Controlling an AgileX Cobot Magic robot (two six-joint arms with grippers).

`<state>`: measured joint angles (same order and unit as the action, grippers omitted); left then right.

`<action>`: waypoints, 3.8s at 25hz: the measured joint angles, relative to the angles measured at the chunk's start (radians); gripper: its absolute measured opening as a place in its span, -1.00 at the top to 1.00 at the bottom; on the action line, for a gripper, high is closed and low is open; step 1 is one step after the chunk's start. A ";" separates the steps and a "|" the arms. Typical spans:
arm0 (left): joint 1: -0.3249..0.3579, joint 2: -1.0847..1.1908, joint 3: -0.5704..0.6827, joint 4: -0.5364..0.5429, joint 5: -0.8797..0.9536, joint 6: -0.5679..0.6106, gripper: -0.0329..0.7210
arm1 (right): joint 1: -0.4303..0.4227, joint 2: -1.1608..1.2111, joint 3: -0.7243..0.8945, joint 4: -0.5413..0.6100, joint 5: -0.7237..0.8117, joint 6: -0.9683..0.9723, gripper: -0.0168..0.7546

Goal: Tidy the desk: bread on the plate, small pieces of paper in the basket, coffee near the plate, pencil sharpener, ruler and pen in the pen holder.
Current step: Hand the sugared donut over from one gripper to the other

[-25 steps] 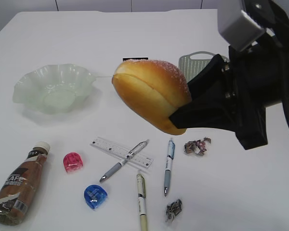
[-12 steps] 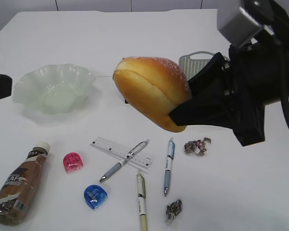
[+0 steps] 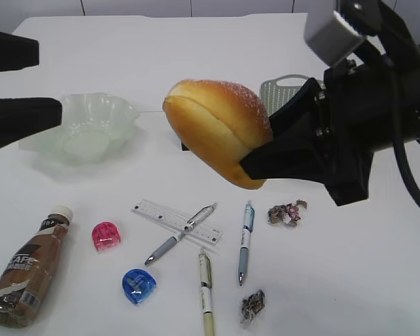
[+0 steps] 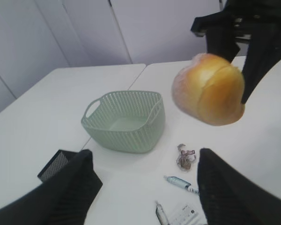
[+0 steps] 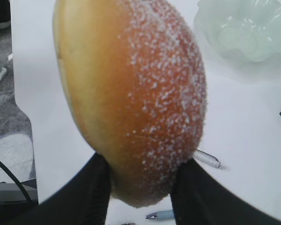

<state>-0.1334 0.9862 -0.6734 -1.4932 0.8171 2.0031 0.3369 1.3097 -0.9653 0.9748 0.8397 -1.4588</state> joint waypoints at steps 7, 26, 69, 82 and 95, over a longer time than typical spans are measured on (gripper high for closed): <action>-0.157 0.014 0.000 -0.108 -0.108 0.229 -0.44 | 0.000 0.015 0.000 0.008 -0.008 0.000 0.23; -0.287 0.150 -0.100 -0.152 -0.135 0.389 -0.68 | 0.000 0.015 0.000 -0.082 -0.024 -0.014 0.23; -0.355 0.282 -0.103 -0.076 -0.084 0.392 -0.66 | 0.059 0.068 -0.085 -0.125 -0.002 -0.078 0.23; -0.356 0.317 -0.103 -0.110 -0.101 0.392 -0.64 | 0.061 0.075 -0.090 -0.149 0.042 -0.078 0.23; -0.356 0.334 -0.103 -0.077 -0.100 0.392 -0.14 | 0.063 0.076 -0.090 -0.147 0.045 -0.080 0.23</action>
<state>-0.4896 1.3197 -0.7762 -1.5706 0.7175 2.3955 0.4001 1.3859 -1.0548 0.8275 0.8845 -1.5383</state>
